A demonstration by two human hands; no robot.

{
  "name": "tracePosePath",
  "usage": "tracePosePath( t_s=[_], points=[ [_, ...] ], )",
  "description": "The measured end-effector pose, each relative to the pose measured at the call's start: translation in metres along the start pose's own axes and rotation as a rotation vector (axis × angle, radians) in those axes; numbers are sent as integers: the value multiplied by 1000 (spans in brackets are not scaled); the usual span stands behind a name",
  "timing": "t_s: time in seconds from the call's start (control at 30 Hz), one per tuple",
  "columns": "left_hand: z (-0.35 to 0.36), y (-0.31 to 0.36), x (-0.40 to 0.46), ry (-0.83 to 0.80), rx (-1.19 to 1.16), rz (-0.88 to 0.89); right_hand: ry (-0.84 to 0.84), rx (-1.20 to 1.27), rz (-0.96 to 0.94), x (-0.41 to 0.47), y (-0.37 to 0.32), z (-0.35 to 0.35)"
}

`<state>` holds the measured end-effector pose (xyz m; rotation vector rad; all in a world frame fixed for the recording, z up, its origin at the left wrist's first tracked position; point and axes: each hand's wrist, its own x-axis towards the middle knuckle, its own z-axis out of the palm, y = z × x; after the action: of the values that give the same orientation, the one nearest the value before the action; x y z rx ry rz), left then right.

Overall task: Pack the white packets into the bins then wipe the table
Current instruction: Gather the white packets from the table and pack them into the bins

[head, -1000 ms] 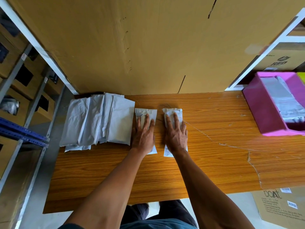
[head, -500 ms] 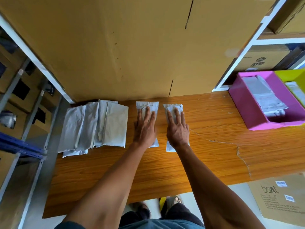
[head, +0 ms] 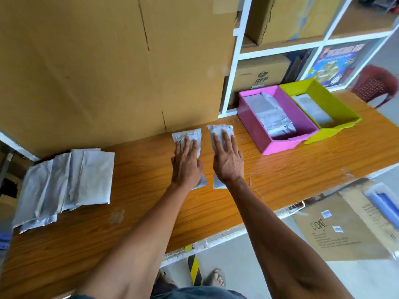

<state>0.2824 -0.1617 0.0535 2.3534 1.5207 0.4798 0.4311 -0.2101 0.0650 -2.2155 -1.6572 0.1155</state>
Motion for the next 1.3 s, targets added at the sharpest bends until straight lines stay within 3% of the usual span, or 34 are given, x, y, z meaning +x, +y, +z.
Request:
tracePosePath(
  t_s=[0.67, 0.93, 1.3],
  points=[
    [106, 308, 57, -53, -111, 470, 199, -98, 362, -34, 287, -154],
    [157, 387, 133, -34, -157, 425, 202, -139, 357, 39, 375, -182],
    [197, 459, 254, -16, -152, 241, 72, -123, 250, 179, 470, -205]
  ],
)
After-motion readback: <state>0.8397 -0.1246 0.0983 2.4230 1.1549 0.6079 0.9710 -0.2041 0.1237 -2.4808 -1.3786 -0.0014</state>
